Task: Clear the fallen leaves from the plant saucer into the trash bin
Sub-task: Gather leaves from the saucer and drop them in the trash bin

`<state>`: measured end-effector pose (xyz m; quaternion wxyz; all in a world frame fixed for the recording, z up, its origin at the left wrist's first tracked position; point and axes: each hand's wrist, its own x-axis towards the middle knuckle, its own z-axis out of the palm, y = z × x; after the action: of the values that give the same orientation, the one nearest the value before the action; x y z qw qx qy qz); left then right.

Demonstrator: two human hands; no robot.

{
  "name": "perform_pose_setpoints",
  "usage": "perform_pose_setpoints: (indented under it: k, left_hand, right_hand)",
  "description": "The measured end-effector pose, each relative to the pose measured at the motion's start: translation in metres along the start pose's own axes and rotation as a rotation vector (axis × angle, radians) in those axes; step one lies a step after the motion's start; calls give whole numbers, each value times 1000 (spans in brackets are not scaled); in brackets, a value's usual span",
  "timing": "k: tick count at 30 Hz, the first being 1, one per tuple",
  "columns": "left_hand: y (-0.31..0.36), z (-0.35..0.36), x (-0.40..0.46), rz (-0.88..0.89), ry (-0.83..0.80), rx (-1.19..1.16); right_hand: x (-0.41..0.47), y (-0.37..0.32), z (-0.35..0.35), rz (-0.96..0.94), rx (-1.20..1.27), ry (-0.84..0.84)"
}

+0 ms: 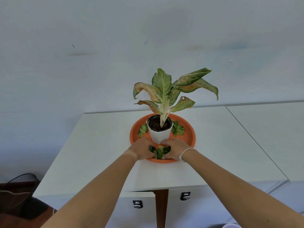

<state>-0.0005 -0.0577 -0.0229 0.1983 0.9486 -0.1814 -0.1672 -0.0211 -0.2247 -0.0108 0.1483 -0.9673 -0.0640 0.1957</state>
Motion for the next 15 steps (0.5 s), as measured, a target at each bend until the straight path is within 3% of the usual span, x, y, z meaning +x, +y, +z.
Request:
perform_pose_setpoints:
  k: [15]
  left_hand:
    - [7, 9, 1, -99, 78, -113]
  right_hand:
    - [16, -5, 26, 54, 117, 150]
